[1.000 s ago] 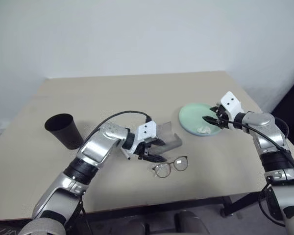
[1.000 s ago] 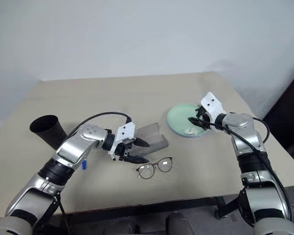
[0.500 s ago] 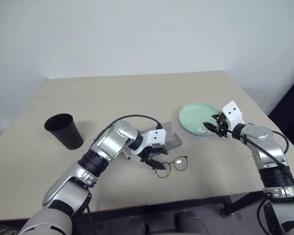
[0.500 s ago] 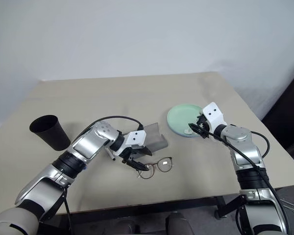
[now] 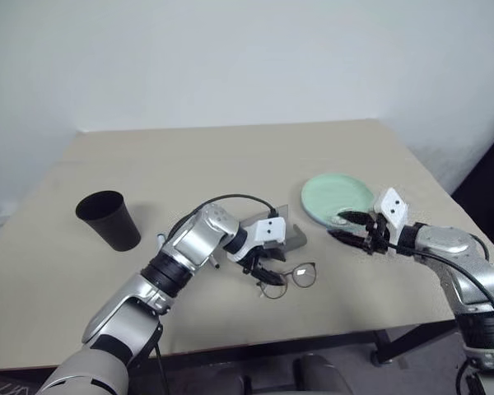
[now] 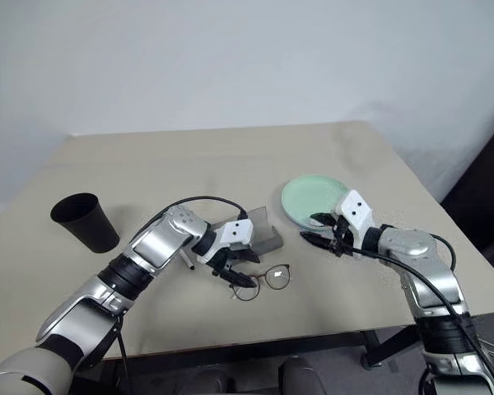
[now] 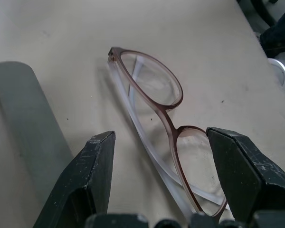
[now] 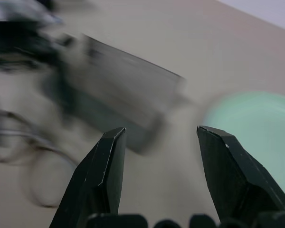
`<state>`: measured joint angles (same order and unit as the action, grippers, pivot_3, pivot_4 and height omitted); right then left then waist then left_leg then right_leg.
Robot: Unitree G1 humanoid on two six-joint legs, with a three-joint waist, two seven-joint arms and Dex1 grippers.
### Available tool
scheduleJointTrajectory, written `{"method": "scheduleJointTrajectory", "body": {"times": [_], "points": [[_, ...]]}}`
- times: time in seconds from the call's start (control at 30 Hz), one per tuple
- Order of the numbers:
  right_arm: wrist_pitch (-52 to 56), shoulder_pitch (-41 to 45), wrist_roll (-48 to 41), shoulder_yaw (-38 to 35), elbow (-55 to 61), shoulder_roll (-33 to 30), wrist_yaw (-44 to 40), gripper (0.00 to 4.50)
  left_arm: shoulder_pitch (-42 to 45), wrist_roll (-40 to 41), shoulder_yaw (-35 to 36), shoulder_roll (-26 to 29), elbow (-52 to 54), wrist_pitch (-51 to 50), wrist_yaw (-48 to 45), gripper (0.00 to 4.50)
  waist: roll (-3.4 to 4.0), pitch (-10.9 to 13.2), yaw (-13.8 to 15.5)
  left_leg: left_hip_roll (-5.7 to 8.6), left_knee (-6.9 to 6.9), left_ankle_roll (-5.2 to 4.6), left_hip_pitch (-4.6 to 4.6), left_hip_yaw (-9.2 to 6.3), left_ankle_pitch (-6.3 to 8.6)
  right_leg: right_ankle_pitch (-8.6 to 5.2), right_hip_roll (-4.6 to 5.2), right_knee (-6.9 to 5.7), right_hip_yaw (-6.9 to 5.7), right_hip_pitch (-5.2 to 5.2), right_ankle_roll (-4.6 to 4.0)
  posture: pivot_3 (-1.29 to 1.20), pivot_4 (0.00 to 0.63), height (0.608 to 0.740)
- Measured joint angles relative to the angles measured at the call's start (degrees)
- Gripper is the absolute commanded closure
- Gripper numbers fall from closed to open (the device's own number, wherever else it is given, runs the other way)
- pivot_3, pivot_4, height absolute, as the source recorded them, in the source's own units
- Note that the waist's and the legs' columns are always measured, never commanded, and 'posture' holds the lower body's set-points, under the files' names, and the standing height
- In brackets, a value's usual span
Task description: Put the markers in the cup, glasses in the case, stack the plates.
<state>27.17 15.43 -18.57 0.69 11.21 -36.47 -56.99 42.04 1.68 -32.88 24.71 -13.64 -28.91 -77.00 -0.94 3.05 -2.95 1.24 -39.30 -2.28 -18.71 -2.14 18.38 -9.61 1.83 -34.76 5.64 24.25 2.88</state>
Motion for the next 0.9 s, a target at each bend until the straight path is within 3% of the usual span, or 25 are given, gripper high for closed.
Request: {"method": "scheduleJointTrajectory", "body": {"times": [0.23,0.57,0.67,0.9], "points": [[2.9,-2.7,-5.8,0.0,3.5,-2.2,-4.5,1.93,-1.0,-0.7,0.0,-1.3,0.3,-2.8,2.0,1.26,-0.02,0.0,0.0,-0.01,-0.14,0.00,-0.01,0.01,0.00,-0.01,0.00,-0.01,-0.02,-0.02,0.00,0.00,0.000,0.740],[3.0,-3.5,-6.2,0.2,3.5,-2.8,-3.9,1.93,-1.0,-1.0,0.0,-4.0,0.3,-6.5,5.0,1.26,-0.02,0.0,0.0,0.00,-0.14,0.00,-0.01,0.02,0.00,-0.01,0.00,-0.02,-0.02,-0.02,0.01,0.00,0.000,0.740],[3.0,-3.7,-6.2,0.2,3.5,-2.8,-3.7,1.90,-1.0,-1.0,0.0,-4.3,0.3,-6.5,5.4,1.86,-0.03,0.0,0.0,-0.01,-0.14,0.00,-0.01,0.03,0.00,-0.01,0.00,-0.02,-0.02,-0.02,0.00,0.00,0.000,0.740],[3.0,-4.8,-6.1,0.2,3.4,-3.5,-3.5,1.90,-0.7,-1.0,0.1,-4.3,-0.3,-5.2,5.5,4.21,-0.03,0.0,0.1,-0.01,-0.15,0.00,0.00,0.04,0.00,-0.01,0.00,-0.01,-0.01,-0.04,0.00,0.00,0.000,0.740]]}}
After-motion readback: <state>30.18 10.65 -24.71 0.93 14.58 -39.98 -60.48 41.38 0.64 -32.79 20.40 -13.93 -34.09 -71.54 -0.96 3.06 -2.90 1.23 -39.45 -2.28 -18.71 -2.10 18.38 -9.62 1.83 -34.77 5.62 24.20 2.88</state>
